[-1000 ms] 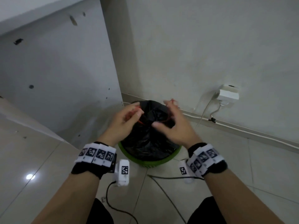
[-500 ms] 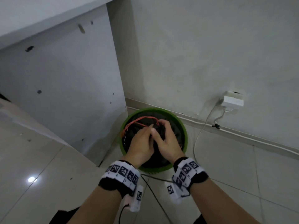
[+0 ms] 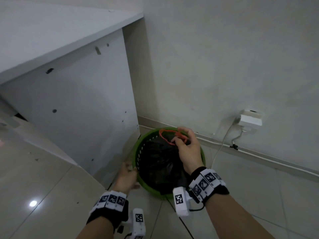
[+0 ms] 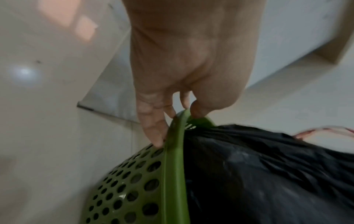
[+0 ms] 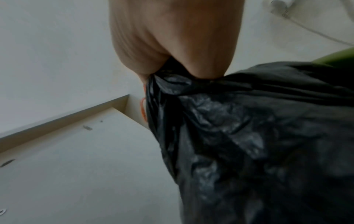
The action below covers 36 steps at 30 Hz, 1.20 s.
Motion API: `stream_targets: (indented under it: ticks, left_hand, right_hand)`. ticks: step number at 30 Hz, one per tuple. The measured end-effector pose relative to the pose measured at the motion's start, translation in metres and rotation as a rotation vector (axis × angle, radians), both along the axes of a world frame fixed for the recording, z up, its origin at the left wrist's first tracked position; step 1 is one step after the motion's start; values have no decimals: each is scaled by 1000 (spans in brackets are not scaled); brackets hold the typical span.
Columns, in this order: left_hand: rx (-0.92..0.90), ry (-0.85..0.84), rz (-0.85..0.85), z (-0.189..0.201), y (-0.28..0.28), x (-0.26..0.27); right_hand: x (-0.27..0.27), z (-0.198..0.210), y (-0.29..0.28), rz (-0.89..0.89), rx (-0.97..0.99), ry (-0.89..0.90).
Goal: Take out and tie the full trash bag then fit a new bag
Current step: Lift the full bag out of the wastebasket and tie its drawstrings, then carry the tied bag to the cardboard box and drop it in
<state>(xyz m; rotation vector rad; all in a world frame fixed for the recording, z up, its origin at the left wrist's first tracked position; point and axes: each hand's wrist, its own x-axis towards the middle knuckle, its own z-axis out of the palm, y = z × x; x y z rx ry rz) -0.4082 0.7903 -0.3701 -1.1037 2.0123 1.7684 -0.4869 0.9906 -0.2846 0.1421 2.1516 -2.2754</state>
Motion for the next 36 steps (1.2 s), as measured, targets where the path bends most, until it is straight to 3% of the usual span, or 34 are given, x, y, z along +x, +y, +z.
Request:
stream_targets:
  ticks: [3,6,12,16,23,29,33,36]
  left_hand:
    - [354,-2,222,-5,0,13]
    - [483,35,176,-8,5,26]
    - [394,17,148,-17,20,19]
    - [376,-35,165,-14,27,11]
    - [375,-47,187,-13,31,-6]
    - [428,-61,171,-7,29,-11]
    - [334,-168,74,21,30,3]
    - [282,-253,36,75,26,25]
  right_hand:
    - [4,6,1,79,11,15]
    - [4,18,3,173,5,35]
    - [-4,54,-2,121,161,42]
    - [-20,106,-8,-24,104,155]
    - [-29,218,15,-53,55,279]
    - [-19,266,47,-18,-85,260]
    - [-11,282,48,13,-49,231]
    - [-3,309,51,-9,20,148]
